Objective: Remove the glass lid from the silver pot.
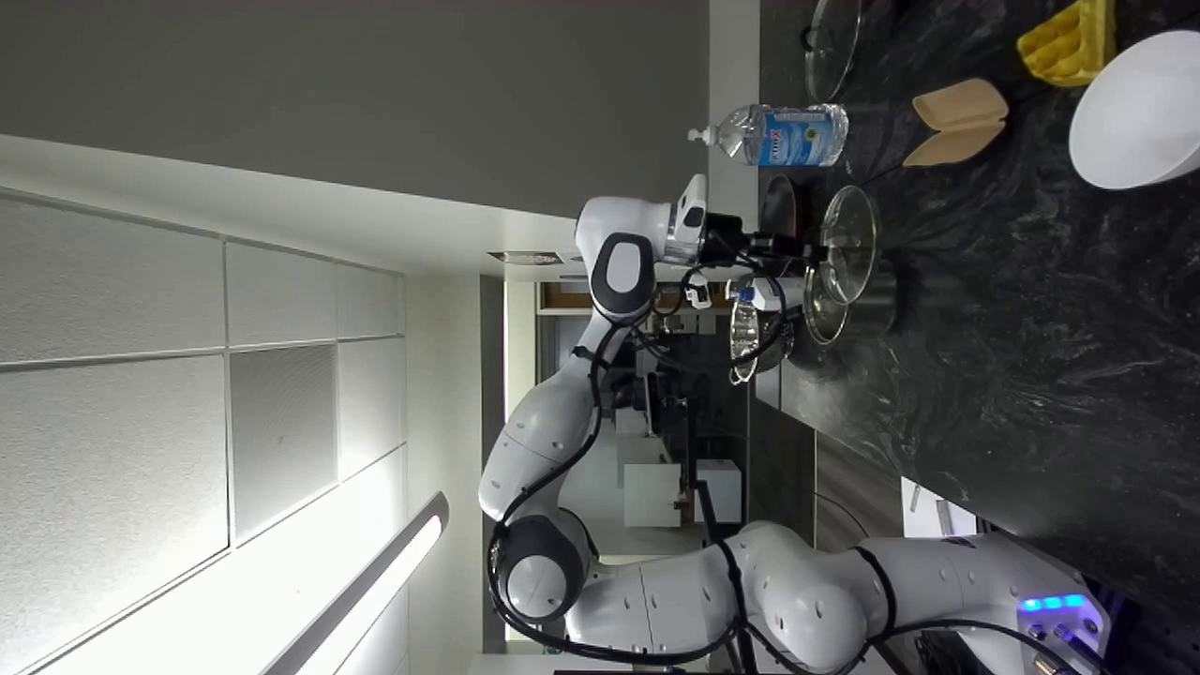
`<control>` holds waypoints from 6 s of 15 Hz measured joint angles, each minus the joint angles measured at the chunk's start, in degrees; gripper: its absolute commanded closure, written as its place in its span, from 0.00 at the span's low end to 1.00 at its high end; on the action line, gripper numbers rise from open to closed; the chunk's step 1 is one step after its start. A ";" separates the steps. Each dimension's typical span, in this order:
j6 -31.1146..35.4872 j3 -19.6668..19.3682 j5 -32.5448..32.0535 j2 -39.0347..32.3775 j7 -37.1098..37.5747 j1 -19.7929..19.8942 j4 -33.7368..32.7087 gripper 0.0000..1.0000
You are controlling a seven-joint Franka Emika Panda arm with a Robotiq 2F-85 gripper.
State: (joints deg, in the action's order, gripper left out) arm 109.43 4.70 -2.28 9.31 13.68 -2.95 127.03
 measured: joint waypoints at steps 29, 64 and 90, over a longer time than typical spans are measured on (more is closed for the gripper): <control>0.11 -1.33 -0.01 -0.52 0.07 1.59 7.16 0.96; 11.25 -0.78 -0.20 -0.55 0.09 1.04 14.70 0.00; -5.31 -1.29 -1.06 3.03 -3.52 0.92 -4.86 0.00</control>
State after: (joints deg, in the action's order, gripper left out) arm 104.12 3.40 -3.35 12.34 10.17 -2.04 122.17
